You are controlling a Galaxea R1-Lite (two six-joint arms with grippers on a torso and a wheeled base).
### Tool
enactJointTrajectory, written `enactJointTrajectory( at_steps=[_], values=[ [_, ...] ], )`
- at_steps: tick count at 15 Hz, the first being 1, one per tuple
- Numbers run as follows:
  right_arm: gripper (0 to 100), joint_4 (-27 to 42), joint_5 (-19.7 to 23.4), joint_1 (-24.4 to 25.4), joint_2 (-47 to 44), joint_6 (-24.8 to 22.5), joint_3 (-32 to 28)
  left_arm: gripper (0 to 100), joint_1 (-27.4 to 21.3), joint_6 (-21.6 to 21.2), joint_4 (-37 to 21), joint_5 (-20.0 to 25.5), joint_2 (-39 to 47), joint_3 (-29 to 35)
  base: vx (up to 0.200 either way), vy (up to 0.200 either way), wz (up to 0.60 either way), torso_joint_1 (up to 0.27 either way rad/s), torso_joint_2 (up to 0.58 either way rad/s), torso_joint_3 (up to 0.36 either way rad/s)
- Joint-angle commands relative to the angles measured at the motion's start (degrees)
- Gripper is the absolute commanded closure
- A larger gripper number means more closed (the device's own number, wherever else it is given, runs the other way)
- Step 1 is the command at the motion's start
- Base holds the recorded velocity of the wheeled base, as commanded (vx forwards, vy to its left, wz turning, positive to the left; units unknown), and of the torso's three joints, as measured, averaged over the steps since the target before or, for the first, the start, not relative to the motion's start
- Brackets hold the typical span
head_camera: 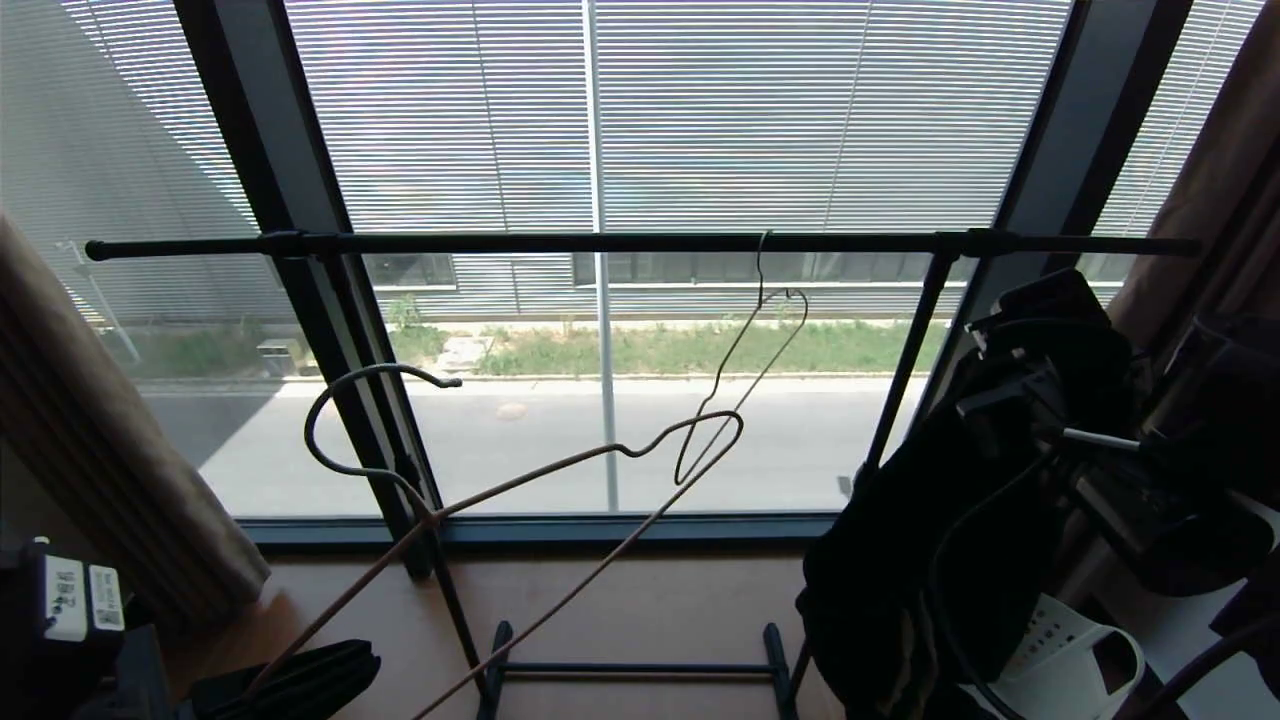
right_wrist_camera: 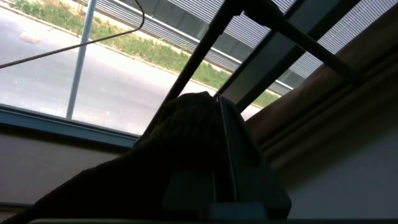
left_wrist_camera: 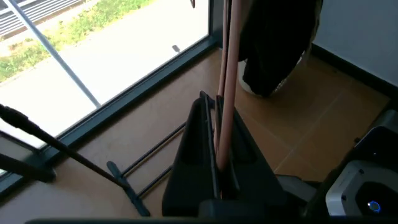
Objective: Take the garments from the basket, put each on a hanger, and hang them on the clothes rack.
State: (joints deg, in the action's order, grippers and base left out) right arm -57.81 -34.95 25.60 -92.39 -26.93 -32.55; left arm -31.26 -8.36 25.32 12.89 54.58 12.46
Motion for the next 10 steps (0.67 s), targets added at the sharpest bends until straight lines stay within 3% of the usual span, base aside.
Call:
enactJointTrajectory(
  at_steps=[1,3,6,7,10],
  values=[
    [100,-0.11,-0.03,0.24,-0.77,-0.05,-0.94,100,-0.21,-0.69,0.08,1.97,-3.16,-0.77,0.000,0.000,0.00,0.000,0.00,0.000],
    [100,-0.11,-0.03,0.24,-0.86,-0.05,-1.20,100,-1.00,-2.89,0.43,5.04,2.64,0.46,0.000,0.000,0.00,0.000,0.00,0.000],
    [100,-0.02,-0.03,0.24,-1.12,-0.14,-2.70,100,-3.99,-3.15,0.78,5.04,11.08,4.15,0.000,0.000,0.00,0.000,0.00,0.000],
    [100,-0.02,-0.03,0.24,-1.47,-0.14,-3.57,100,-5.31,-3.15,2.37,5.04,14.86,5.47,0.000,0.000,0.00,0.000,0.00,0.000],
    [100,-0.02,0.06,0.42,-1.39,-0.14,-3.75,100,-6.10,-3.15,14.14,5.04,27.86,6.26,0.000,0.000,0.00,0.000,0.00,0.000]
  ],
)
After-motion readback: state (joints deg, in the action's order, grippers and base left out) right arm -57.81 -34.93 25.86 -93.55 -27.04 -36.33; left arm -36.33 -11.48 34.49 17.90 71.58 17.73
